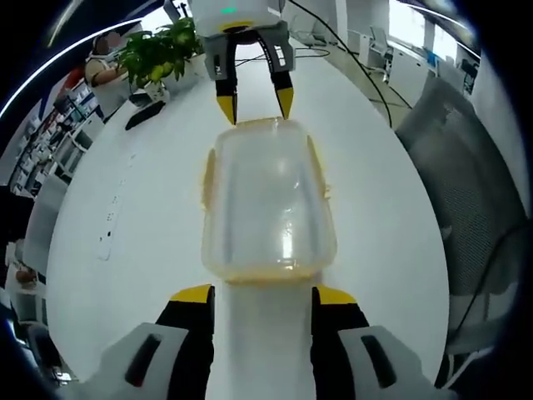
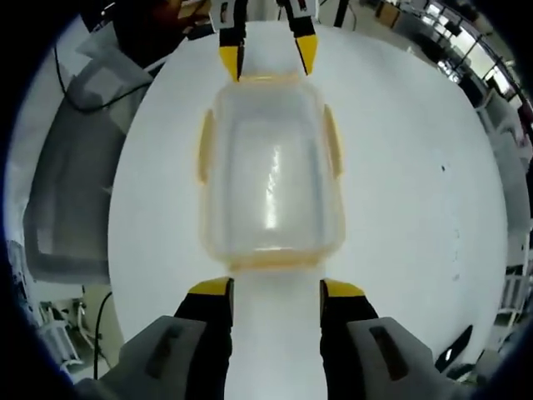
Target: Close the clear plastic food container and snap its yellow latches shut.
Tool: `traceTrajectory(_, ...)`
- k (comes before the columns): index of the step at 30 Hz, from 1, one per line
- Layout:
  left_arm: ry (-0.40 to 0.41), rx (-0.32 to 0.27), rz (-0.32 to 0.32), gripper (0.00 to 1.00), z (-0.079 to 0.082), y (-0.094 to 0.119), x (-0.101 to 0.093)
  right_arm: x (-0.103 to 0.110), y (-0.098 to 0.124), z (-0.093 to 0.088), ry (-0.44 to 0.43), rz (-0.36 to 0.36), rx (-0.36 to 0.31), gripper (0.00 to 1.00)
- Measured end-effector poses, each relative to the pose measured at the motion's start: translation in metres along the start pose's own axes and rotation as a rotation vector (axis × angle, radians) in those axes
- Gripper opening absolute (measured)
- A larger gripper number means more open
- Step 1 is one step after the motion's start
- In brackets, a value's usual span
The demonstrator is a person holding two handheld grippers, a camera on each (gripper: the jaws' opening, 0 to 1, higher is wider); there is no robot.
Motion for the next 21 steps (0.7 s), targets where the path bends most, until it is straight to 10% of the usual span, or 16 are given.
traceTrajectory(21,0.095,0.021,0.034,0.36,0.006,0.014,0.001,0.004,0.015,0.017,-0.132,-0.083,-0.101,0.28)
Point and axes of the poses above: the point that each gripper's makers call its tool centre point, and the gripper's own axes: y roughly backward along the fingers, x roughly to its left, z roughly out of its top, the point moved 2 cm from there along y, roughly backward along the fingers, and after that the axes turned 12 degrees about -x, right-handed, at the moved point
